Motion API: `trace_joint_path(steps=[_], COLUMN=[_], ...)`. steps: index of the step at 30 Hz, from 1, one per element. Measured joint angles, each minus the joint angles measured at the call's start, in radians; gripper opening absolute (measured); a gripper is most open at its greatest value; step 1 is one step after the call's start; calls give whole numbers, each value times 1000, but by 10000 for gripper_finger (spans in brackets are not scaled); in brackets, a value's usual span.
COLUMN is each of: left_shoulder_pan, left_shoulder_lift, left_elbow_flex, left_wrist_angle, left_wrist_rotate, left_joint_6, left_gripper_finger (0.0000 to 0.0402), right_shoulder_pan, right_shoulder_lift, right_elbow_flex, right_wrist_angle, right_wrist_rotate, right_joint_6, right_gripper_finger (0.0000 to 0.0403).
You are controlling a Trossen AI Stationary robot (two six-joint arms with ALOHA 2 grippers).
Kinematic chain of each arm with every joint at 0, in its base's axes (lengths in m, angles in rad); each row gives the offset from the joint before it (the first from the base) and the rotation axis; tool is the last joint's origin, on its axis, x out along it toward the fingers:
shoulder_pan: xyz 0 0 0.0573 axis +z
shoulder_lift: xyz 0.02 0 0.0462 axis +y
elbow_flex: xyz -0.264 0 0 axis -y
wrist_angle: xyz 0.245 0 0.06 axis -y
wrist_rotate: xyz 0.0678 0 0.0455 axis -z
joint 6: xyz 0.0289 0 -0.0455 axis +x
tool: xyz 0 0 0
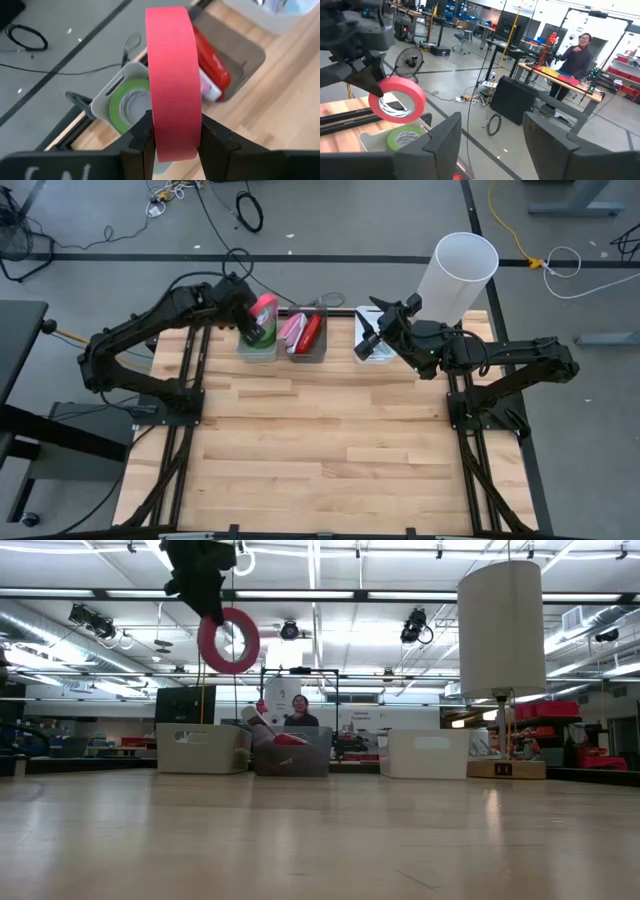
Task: Pick and place Stapler, Stapler remover, tape
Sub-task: Put the pink tape into the gray bin
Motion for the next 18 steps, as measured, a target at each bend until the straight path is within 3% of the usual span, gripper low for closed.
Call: trace_joint_path(steps=[18], left_shoulder_pan=[72], left_shoulder_lift=[86], left_elbow_flex=[1], left_wrist_angle=[-150], left_wrist_rotate=[90], left_joint_6=[395], left_gripper_finger=[120], right_shoulder_pan=[0], right_shoulder_lift=[0], right_elbow_flex=[0], right_wrist_angle=[-27], right_wrist_rotate=[-45], right_joint_6=[9], right_gripper_finger=[212])
